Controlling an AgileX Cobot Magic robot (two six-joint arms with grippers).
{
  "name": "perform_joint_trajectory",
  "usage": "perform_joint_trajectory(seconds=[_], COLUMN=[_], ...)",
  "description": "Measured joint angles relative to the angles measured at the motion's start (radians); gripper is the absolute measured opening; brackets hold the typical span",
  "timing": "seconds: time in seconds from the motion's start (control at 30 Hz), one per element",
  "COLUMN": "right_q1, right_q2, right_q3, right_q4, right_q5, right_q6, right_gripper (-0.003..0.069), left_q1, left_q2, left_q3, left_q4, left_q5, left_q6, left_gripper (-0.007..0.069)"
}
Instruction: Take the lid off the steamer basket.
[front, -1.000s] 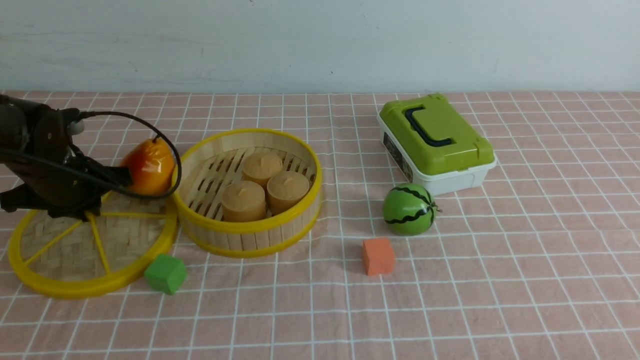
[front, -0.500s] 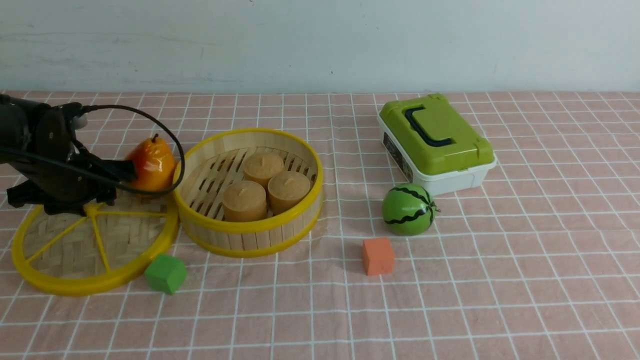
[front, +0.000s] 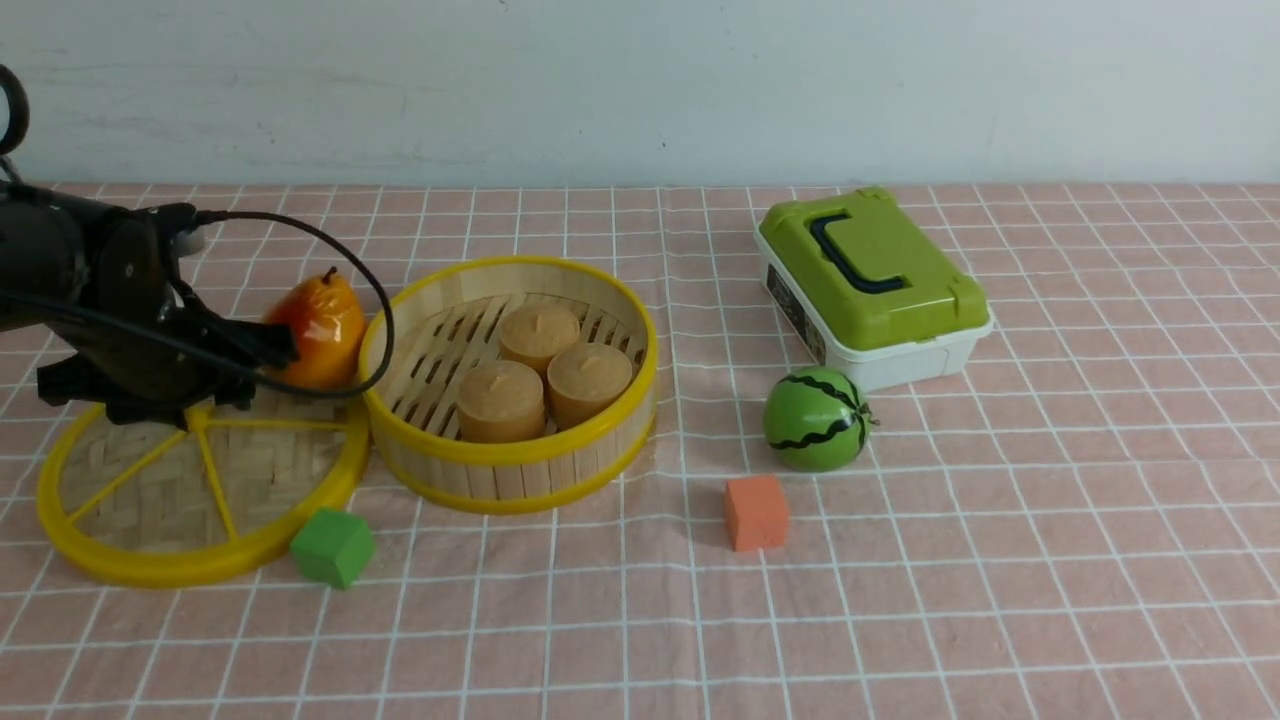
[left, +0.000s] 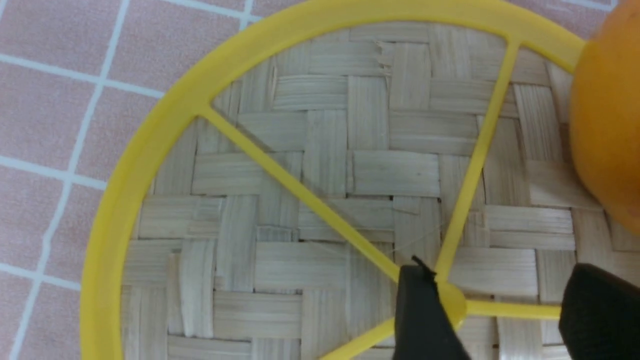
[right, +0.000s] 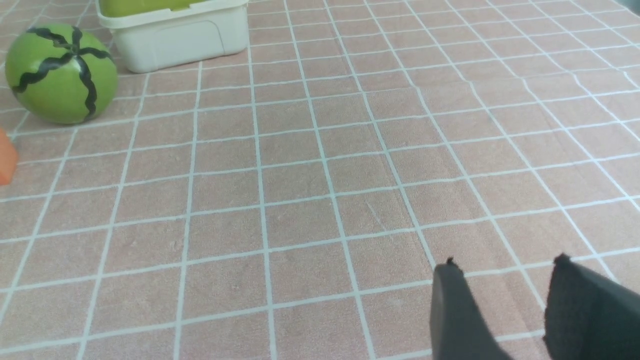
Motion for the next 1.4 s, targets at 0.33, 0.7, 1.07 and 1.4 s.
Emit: perform_joint_trajectory(seconds=[0.33,0.7,1.07,1.4], right_q1=[0.0,0.0,0.0,0.0], right_q2=[0.0,0.0,0.0,0.0], right_q3=[0.0,0.0,0.0,0.0], right_q4=[0.0,0.0,0.0,0.0], right_q5=[0.0,0.0,0.0,0.0], right_q6=[0.0,0.0,0.0,0.0], right_gripper=[0.0241,0.0241,0.0241,0.0241], left_q1=[-0.004,-0.008,-0.009,-0.009], left_q2=[-0.095,-0.552,-1.301,-1.691], left_q3=[-0.084,-0.066,0.431,0.883], left_q4=[-0.017,-0.056,-0.1,-0.275], left_q5=[0.01,0.066,-0.023,-0.013], left_q6=[-0.06,-0.047,-0.011,0.166], left_gripper=[0.0405,0.0311,-0.0013,-0.0013])
